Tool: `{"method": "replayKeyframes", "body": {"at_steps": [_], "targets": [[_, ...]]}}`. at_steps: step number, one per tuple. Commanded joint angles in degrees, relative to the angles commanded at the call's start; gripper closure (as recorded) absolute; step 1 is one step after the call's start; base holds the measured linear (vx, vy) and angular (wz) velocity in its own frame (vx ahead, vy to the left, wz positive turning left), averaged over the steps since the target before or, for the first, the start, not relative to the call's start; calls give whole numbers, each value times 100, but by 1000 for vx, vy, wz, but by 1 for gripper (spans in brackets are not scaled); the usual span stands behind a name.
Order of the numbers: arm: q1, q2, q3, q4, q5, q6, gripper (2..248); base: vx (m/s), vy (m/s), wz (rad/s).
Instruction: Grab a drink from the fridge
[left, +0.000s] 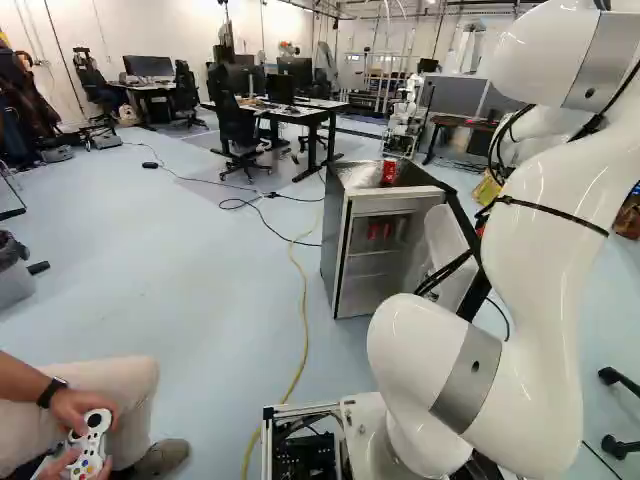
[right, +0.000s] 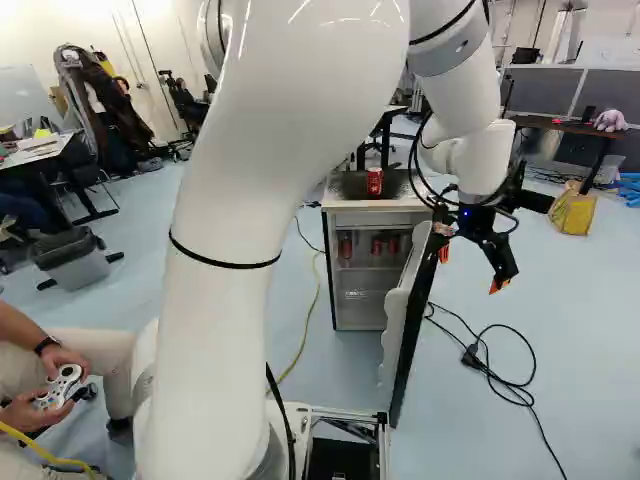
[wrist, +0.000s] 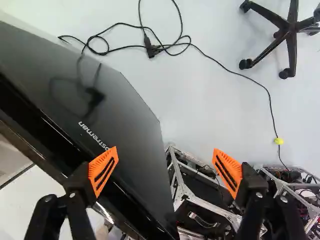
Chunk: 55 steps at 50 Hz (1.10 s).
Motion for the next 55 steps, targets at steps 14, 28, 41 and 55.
{"method": "replayKeyframes", "body": {"at_steps": [14,28,41,55], "targets": [[154,181,260,0,0,0,3,0,0,0],[318,360,513,0,0,0,3,0,0,0],[479,522,740,0,0,0,3,0,0,0],[662,694,977,0,0,0,3,0,0,0]]}}
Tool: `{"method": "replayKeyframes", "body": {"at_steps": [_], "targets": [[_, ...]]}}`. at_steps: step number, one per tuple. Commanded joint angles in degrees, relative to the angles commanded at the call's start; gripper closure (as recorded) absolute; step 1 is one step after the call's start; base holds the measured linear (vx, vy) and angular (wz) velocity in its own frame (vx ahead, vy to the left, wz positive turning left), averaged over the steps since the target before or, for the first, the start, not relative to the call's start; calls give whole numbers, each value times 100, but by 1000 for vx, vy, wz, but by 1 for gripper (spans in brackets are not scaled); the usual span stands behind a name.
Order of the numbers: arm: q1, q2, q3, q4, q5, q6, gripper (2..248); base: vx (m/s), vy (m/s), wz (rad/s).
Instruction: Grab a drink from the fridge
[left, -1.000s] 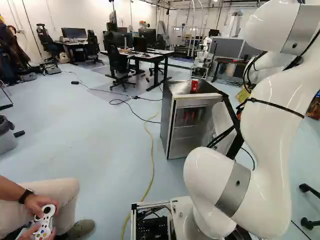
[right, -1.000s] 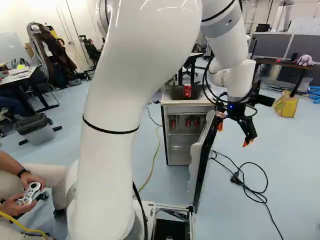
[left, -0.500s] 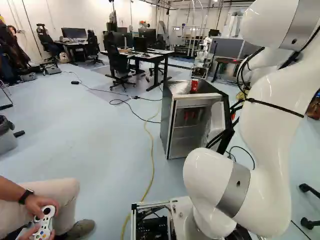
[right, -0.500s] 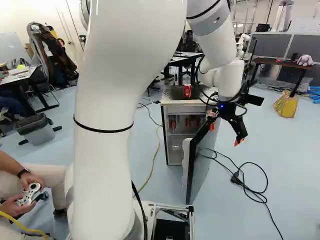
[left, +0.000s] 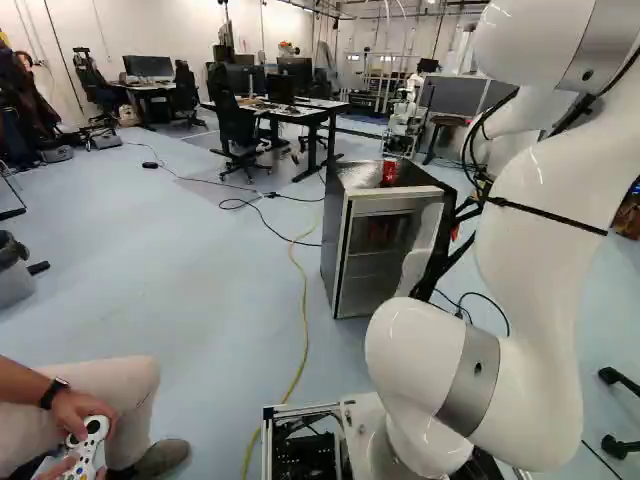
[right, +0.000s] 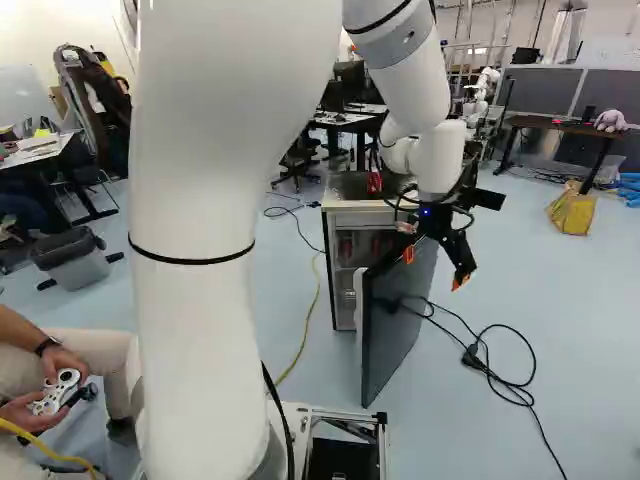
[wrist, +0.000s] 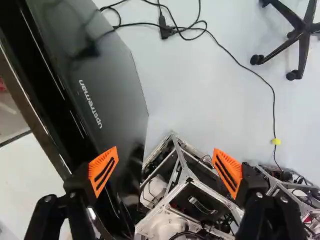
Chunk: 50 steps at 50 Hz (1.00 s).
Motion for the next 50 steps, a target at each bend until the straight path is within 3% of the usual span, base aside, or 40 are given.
{"method": "replayKeyframes", "body": {"at_steps": [50], "targets": [[755,579,770,0,0,0,3,0,0,0]]}}
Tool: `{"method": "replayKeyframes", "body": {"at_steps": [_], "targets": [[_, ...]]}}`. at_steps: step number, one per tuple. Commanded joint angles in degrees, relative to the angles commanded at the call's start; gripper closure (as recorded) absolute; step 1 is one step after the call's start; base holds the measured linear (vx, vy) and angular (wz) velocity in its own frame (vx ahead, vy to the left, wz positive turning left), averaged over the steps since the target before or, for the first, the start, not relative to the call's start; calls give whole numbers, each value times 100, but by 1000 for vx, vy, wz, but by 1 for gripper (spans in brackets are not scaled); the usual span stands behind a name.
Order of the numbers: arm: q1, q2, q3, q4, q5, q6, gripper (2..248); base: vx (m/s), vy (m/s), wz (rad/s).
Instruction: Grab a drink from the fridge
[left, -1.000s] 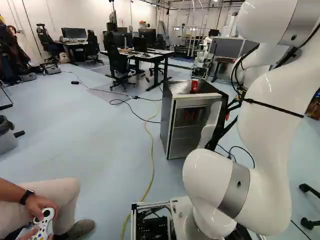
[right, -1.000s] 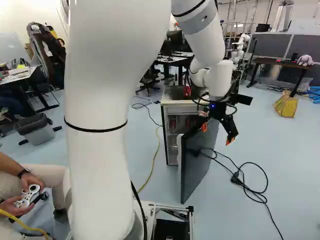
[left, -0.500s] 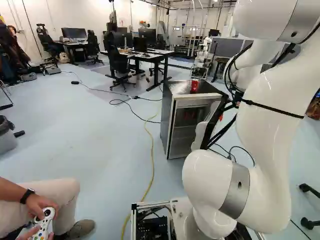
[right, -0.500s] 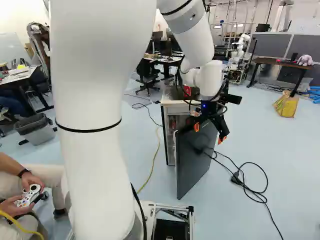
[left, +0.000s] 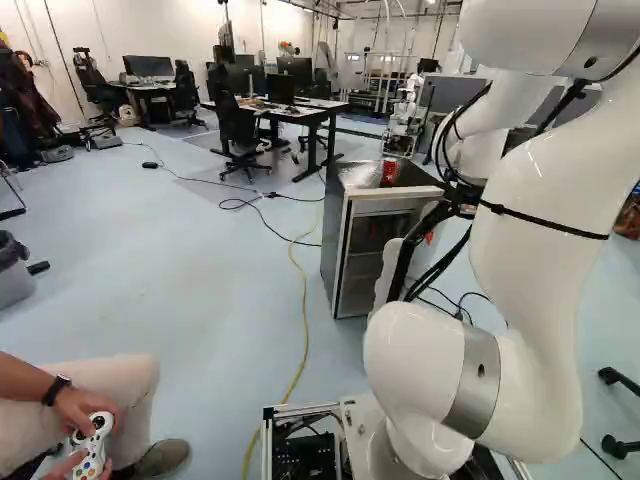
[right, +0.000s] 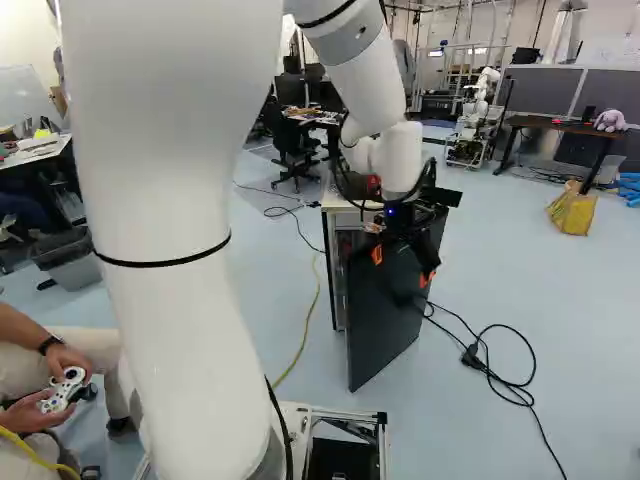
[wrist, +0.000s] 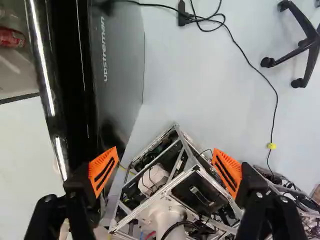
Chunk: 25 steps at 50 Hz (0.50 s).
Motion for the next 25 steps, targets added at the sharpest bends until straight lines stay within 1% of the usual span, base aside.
{"method": "replayKeyframes", "body": {"at_steps": [25], "targets": [[478,58,74,0,0,0,3,0,0,0]]}}
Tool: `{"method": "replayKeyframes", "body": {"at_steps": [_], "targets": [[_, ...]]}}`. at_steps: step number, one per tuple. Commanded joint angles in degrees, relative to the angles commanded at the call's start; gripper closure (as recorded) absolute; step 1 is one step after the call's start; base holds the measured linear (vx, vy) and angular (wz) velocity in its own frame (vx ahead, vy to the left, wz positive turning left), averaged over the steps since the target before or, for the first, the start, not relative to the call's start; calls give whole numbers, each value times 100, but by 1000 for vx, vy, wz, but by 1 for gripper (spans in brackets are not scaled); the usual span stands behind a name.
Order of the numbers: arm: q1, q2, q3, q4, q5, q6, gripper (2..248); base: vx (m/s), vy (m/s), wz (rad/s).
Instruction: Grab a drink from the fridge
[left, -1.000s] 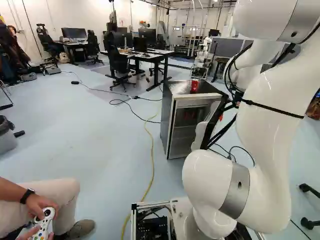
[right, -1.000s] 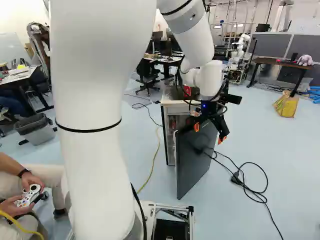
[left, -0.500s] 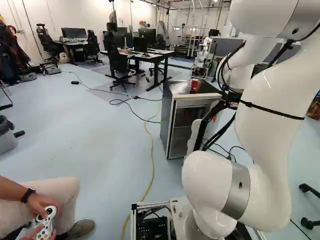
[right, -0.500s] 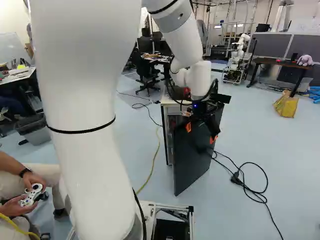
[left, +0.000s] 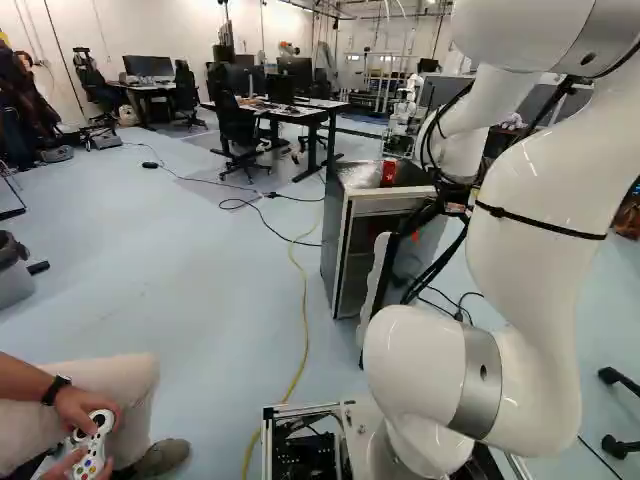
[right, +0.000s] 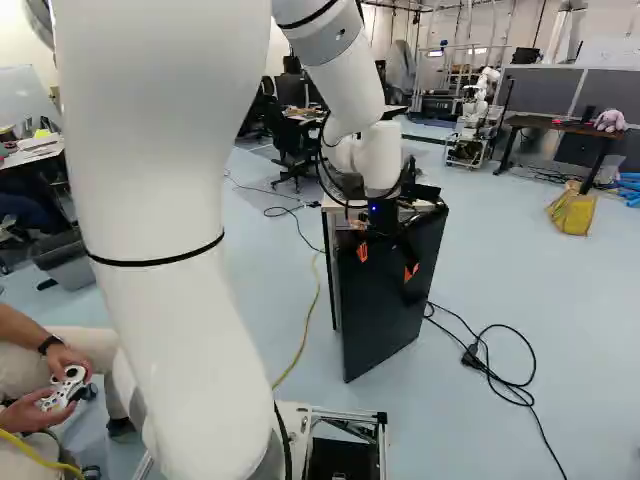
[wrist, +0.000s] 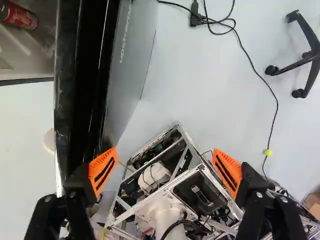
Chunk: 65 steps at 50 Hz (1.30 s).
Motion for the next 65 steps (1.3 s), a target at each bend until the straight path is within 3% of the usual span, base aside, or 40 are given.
{"method": "replayKeyframes", "body": {"at_steps": [65], "targets": [[905,-400,-524,0,0,0,3,0,0,0]]}}
